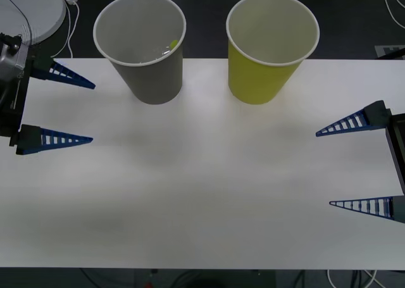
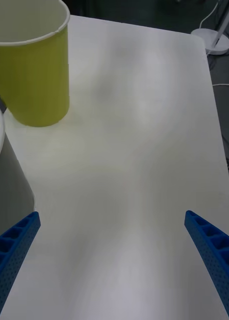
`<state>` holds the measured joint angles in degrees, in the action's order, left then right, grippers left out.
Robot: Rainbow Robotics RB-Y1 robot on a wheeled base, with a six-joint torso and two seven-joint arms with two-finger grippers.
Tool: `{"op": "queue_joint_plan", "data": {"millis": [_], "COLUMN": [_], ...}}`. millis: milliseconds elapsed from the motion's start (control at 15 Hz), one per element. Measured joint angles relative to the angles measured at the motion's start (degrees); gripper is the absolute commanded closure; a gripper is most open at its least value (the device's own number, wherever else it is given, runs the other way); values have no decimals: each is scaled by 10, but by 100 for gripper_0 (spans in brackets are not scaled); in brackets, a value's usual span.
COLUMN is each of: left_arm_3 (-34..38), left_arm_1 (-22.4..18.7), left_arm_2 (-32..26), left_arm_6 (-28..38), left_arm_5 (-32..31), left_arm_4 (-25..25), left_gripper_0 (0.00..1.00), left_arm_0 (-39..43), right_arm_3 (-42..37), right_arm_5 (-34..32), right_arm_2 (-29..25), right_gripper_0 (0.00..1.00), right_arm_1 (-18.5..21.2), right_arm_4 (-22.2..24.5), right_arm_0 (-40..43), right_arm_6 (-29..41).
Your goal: Put the can into the green bin and the plastic bottle into the gray bin
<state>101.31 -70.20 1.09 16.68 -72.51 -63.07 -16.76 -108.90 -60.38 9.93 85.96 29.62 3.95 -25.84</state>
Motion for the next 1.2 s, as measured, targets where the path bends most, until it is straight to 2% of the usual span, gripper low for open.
{"op": "queue_joint_plan", "data": {"millis": [267, 533, 800, 1200], "left_arm_3": [47, 71, 74, 70], "left_arm_1": [1, 1, 1, 1], "left_arm_2": [-68, -109, -150, -179], "left_arm_6": [-10, -27, -42, -81], "left_arm_5": [-1, -3, -37, -42], "left_arm_4": [8, 30, 45, 68], "left_gripper_0": [0, 0, 0, 0], "left_arm_0": [81, 139, 171, 217], "right_arm_3": [0, 0, 0, 0], "right_arm_5": [0, 0, 0, 0], "right_arm_2": [0, 0, 0, 0], "right_gripper_0": [0, 0, 0, 0], "right_arm_1": [0, 0, 0, 0], "right_arm_4": [0, 0, 0, 0], "right_arm_0": [0, 0, 0, 0], "right_arm_6": [0, 0, 0, 0]}}
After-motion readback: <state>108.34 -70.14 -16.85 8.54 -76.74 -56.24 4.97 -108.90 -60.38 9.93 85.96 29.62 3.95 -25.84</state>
